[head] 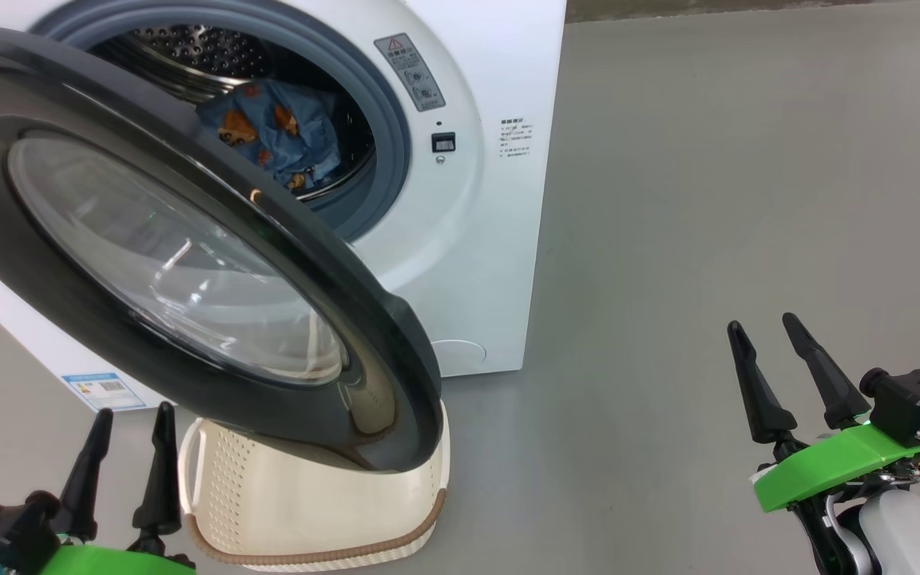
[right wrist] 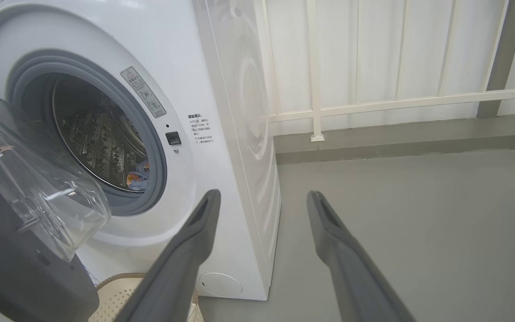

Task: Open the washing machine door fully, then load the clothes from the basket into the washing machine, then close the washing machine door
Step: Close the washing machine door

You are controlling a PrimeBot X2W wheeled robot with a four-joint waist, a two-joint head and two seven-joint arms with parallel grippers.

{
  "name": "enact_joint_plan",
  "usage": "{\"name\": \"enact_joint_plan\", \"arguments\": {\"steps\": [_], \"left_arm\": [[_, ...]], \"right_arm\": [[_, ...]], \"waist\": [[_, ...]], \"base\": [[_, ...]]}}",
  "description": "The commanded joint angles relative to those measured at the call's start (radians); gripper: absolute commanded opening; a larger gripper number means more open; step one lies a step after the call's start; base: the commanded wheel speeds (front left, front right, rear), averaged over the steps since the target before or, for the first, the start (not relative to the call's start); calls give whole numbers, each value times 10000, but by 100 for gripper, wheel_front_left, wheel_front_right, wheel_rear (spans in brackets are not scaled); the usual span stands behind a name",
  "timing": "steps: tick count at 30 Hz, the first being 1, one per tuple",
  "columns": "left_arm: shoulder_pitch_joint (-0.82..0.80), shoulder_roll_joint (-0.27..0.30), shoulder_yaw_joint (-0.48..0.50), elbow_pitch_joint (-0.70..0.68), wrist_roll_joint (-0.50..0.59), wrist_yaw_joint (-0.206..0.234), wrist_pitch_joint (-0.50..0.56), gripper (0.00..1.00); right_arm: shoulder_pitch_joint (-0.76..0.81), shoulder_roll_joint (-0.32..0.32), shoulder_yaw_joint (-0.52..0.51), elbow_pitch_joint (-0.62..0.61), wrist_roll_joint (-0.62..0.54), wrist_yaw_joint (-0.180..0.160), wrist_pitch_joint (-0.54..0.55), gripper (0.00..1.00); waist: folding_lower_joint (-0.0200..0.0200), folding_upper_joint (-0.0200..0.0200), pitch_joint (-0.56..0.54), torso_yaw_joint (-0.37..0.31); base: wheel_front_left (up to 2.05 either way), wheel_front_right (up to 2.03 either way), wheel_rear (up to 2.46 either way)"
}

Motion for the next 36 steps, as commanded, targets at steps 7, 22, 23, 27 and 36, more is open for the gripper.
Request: {"name": "enact_joint_plan", "arguments": {"steps": [7, 22, 23, 27, 36], "left_arm": [[-238, 120, 353, -98, 142, 34, -126, 100], [-240, 25, 348, -81, 218, -5, -139, 100], [-239, 19, 349, -79, 223, -7, -139, 100], [-235, -4, 367, -73, 241, -13, -140, 100], [-218, -90, 374, -53, 252, -30, -140, 100]], "right_arm": [[-189, -172, 165, -248, -86, 46, -82, 100], [-193, -196, 253, -220, -74, 46, -82, 100], [-196, -201, 262, -217, -71, 46, -82, 100], [-196, -222, 294, -208, -59, 46, -82, 100], [-170, -261, 360, -234, -36, 46, -82, 100]], "waist": [[0, 0, -34, 12], [0, 0, -73, 67], [0, 0, -74, 70], [0, 0, -87, 79], [0, 0, -109, 154]], "base": [[0, 0, 0], [0, 0, 0], [0, 0, 0], [0, 0, 0], [0, 0, 0]]}}
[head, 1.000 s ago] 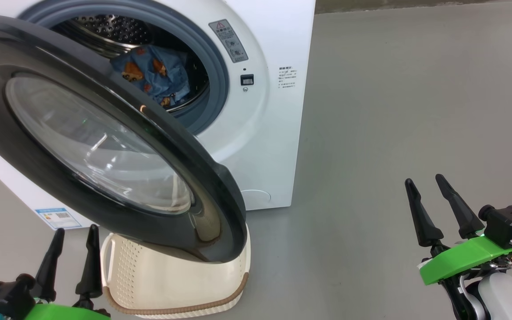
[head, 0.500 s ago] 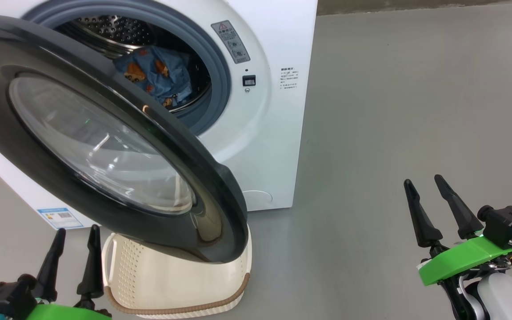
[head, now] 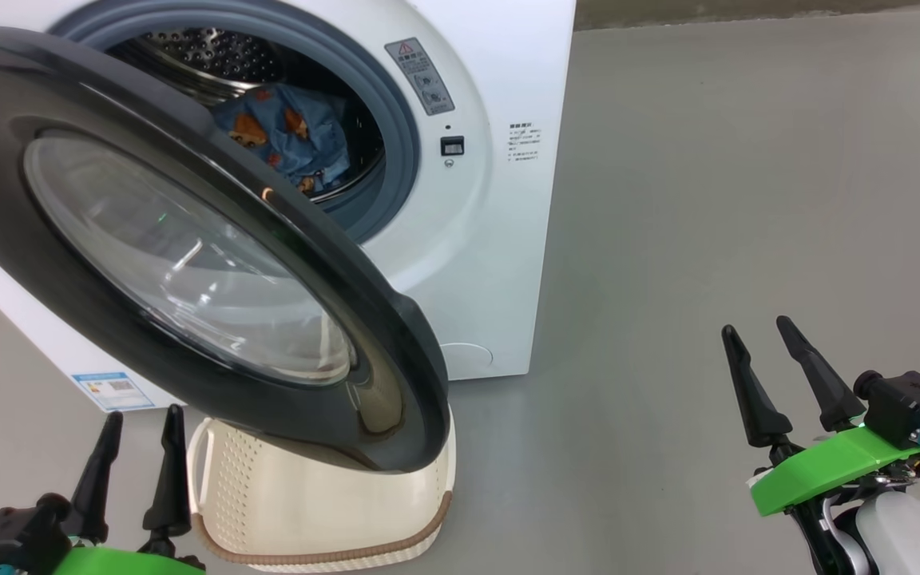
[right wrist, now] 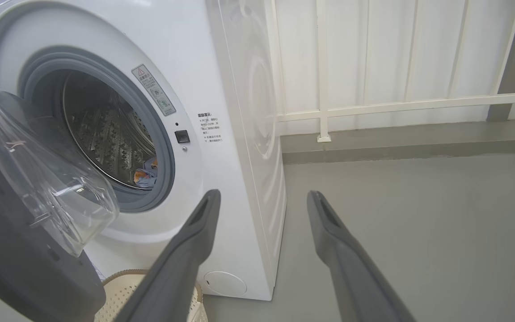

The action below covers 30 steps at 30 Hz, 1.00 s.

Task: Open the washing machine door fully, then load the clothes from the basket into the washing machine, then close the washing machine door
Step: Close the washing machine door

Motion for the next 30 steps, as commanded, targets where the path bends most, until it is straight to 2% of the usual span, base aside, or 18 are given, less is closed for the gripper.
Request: {"name": "enact_joint_plan", "arguments": {"steps": [1, 2, 3, 5, 6, 13, 16, 30], "left_arm": [[-219, 159, 355, -155, 151, -15, -91, 100], [-219, 159, 355, -155, 151, -15, -91, 100], [-223, 151, 352, -152, 148, -18, -91, 100], [-231, 134, 335, -146, 142, -24, -91, 100], [-238, 124, 319, -143, 140, -27, -91, 100], [-253, 57, 261, -126, 88, -44, -91, 100], [-267, 51, 281, -106, 50, -50, -91, 100], [-412, -162, 34, 124, -8, -72, -91, 100]], "right_arm": [[-176, -191, 192, -236, -33, 44, -82, 87], [-176, -191, 192, -236, -33, 44, -82, 87], [-188, -195, 211, -232, -28, 44, -82, 52], [-234, -202, 264, -232, -22, 44, -82, 26], [-257, -209, 291, -227, -21, 44, -82, 0], [-446, -197, 291, -404, 46, 44, -82, 0], [-617, 18, 219, -894, 584, 44, -82, 0], [-1561, 284, 1038, -2949, 1109, 44, -82, 0]], "waist": [[0, 0, 2, 39], [0, 0, 2, 39], [0, 0, 4, 63], [0, 0, 6, 126], [0, 0, 4, 172], [0, 0, 39, 677], [0, 0, 86, 911], [0, 0, -15, 2139]], "base": [[0, 0, 0], [0, 0, 0], [0, 0, 0], [0, 0, 0], [0, 0, 0], [0, 0, 0], [0, 0, 0], [0, 0, 0]]}}
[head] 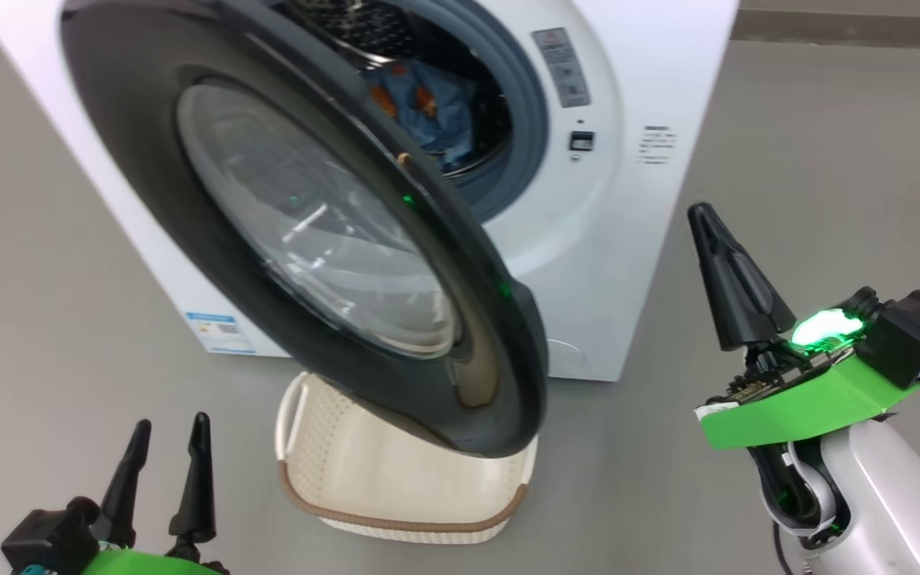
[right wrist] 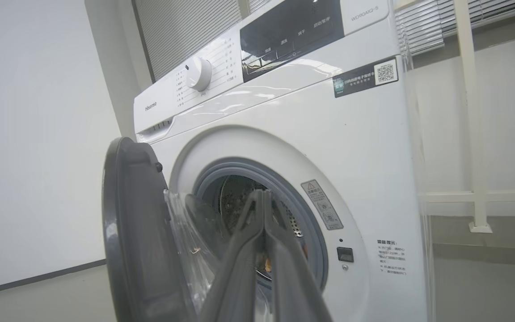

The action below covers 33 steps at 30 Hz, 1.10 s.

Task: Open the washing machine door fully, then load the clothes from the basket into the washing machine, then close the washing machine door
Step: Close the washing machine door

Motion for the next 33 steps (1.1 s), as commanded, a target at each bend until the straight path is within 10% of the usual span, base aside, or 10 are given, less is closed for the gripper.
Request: {"name": "enact_joint_plan", "arguments": {"steps": [1, 20, 33], "left_arm": [[-386, 139, 281, -144, 3, -45, -91, 100], [-316, 6, 7, 61, -83, -50, -91, 100], [-306, -6, 67, 42, -187, -51, -91, 100]], "right_arm": [[-293, 13, 212, -382, 244, 46, -78, 0], [-491, 69, 2258, -1582, 425, 46, -78, 0], [-390, -422, 3761, 185, 1, 46, -78, 0]], "waist": [[0, 0, -97, 321], [0, 0, -545, 1624], [0, 0, -460, 1773]], "base": [[0, 0, 0], [0, 0, 0], [0, 0, 0]]}}
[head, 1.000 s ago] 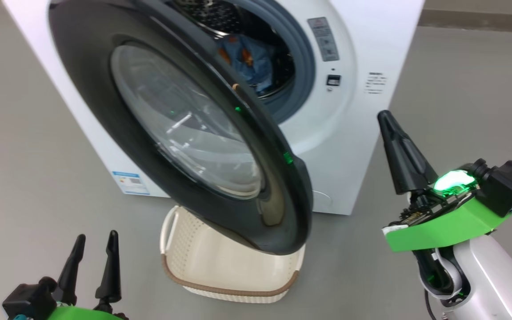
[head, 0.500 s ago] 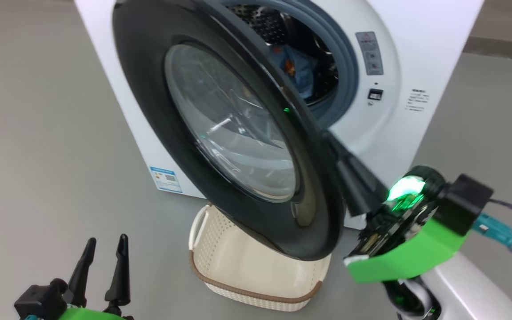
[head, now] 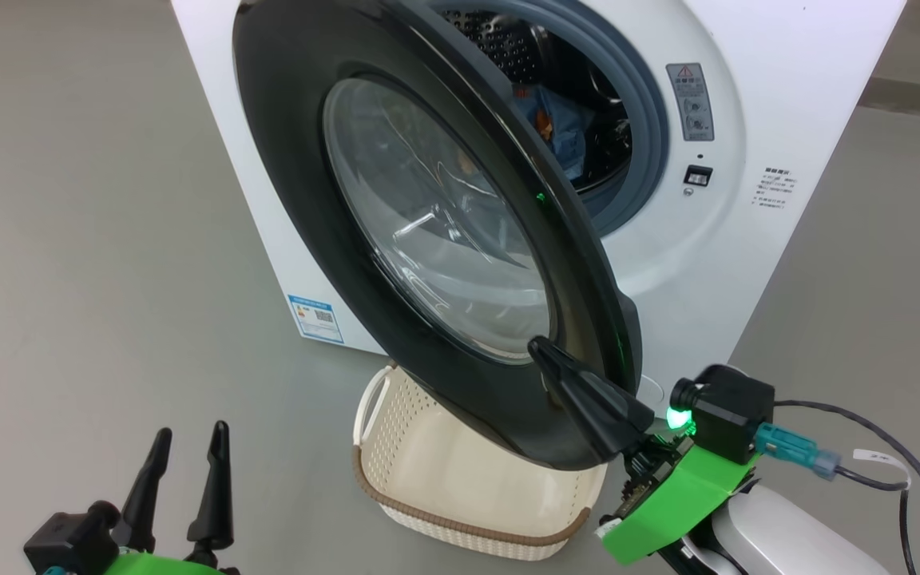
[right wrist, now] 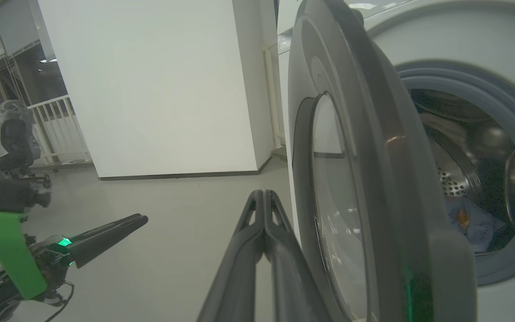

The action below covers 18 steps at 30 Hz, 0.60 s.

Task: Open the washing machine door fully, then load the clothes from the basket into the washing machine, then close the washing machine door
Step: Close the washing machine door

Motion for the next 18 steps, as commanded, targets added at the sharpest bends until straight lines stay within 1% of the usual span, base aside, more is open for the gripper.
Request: {"name": "enact_joint_plan", "arguments": {"steps": [1, 6, 10, 18], "left_arm": [[-318, 143, 342, -206, -73, -49, -91, 100], [-386, 97, 309, -234, -88, -49, -91, 100], [-444, 85, 314, -256, -92, -49, -91, 100], [-559, 82, 258, -265, -134, -49, -91, 100]], "right_arm": [[-61, -32, 136, 28, -113, 46, -80, 0], [-136, -119, 251, 1040, -30, 46, -80, 0], [-234, -166, 180, 1397, 24, 46, -80, 0], [-449, -360, -364, 1743, -32, 46, -80, 0]], "waist": [[0, -1, 66, -15], [0, -1, 273, 6], [0, -1, 428, 38], [0, -1, 729, 141]], "base": [[0, 0, 0], [0, 0, 0], [0, 0, 0], [0, 0, 0]]}}
